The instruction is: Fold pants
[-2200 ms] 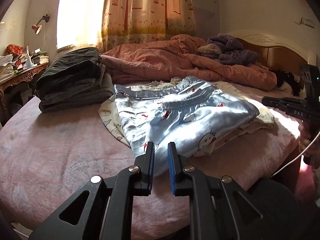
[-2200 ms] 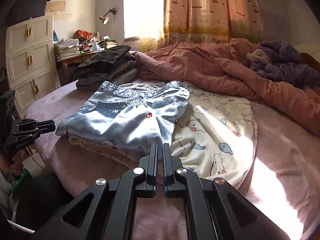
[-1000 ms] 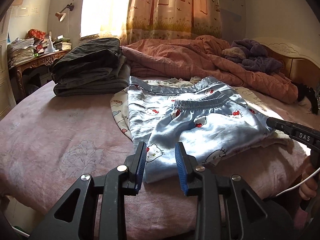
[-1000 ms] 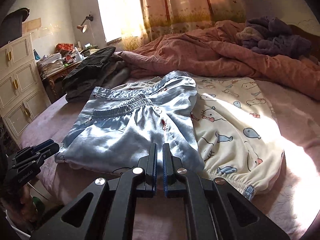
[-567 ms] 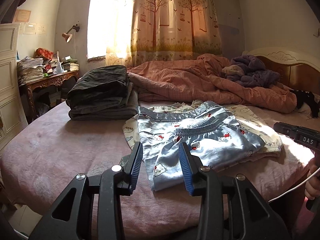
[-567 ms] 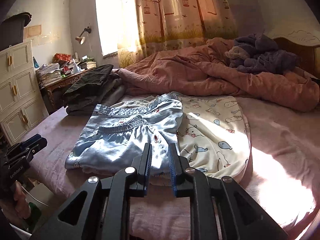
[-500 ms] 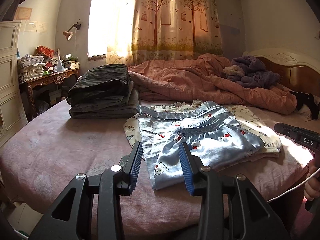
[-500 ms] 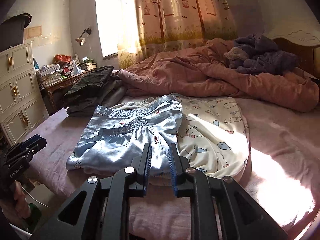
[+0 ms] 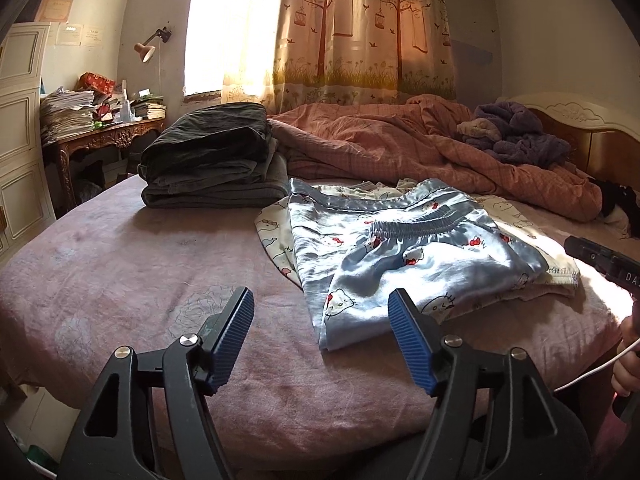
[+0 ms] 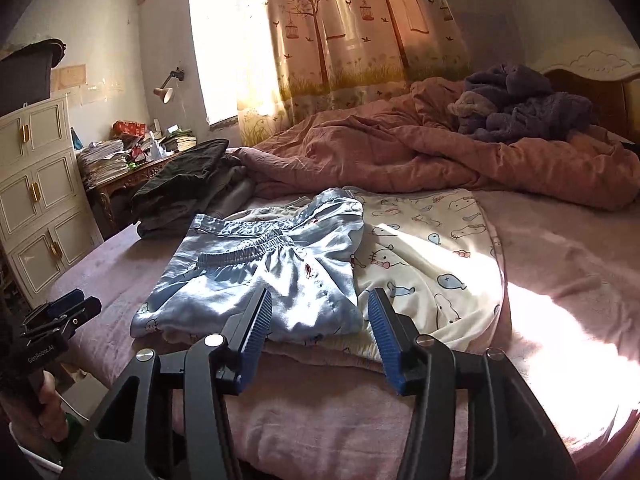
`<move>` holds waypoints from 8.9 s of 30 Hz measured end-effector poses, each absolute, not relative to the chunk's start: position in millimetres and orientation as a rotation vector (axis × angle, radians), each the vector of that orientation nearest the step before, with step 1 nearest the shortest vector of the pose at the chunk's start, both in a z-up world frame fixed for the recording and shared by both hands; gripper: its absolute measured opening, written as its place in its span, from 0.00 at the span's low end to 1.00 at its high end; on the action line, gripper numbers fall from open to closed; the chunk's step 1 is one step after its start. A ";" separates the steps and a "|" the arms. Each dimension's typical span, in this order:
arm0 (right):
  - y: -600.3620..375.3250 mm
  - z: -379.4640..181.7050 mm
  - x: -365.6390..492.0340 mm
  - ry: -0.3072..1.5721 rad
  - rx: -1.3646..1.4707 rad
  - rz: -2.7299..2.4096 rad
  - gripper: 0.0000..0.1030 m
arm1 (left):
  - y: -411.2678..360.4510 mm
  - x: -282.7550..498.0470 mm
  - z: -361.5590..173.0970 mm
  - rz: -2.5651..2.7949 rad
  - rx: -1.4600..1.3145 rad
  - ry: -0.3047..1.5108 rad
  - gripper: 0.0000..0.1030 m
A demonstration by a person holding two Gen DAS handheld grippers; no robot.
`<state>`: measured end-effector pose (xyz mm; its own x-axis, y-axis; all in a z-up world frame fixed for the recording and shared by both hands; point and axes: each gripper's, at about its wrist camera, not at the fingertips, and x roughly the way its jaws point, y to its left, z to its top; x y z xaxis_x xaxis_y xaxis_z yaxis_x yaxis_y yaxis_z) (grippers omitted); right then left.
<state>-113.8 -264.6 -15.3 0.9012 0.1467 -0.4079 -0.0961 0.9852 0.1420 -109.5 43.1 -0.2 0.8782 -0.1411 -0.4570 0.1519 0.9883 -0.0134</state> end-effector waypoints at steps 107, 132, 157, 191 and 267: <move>-210.3 16.0 68.9 0.882 -0.283 0.672 0.04 | 24.1 41.7 25.8 -0.431 0.187 0.766 0.04; -234.3 38.1 -30.7 0.720 -0.366 0.787 0.09 | 43.0 -70.5 53.5 -0.464 0.258 0.553 0.03; -267.2 -19.2 89.5 1.015 -0.015 0.793 0.09 | 31.8 45.1 17.2 -0.484 0.188 0.761 0.12; -270.3 0.6 28.1 0.599 0.114 0.326 0.05 | 58.9 65.8 -9.4 -0.342 -0.160 0.722 0.02; -210.1 -7.8 34.0 0.570 0.170 0.194 0.05 | 14.6 37.7 -38.5 -0.027 -0.125 0.685 0.03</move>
